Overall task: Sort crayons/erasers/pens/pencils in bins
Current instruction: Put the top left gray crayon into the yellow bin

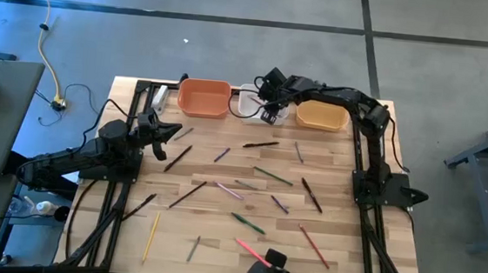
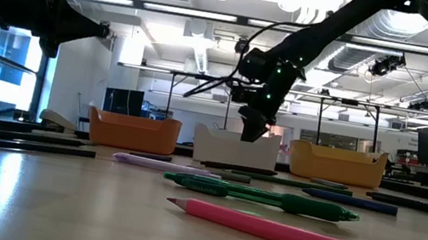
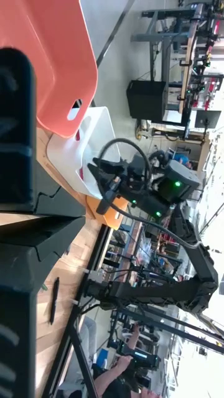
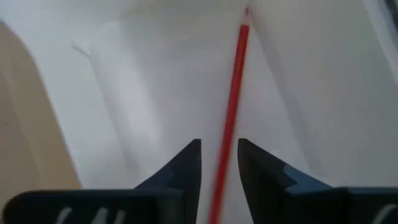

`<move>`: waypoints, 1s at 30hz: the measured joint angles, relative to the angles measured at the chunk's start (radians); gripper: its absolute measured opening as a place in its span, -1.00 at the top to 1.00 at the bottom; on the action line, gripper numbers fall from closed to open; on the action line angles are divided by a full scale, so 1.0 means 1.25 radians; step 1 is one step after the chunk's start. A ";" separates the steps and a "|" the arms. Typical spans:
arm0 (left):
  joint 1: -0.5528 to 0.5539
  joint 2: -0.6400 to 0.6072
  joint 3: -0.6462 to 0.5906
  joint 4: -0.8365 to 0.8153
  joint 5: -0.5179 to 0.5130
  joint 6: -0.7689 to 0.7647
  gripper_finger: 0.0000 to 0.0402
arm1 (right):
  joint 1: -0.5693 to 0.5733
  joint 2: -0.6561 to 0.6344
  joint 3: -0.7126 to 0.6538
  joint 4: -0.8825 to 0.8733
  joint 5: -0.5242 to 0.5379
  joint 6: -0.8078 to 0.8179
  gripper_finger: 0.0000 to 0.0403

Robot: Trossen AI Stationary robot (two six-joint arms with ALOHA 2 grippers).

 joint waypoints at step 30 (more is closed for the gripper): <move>0.000 0.000 0.000 0.019 0.002 0.000 1.00 | 0.027 -0.381 -0.581 0.840 -0.201 0.091 1.00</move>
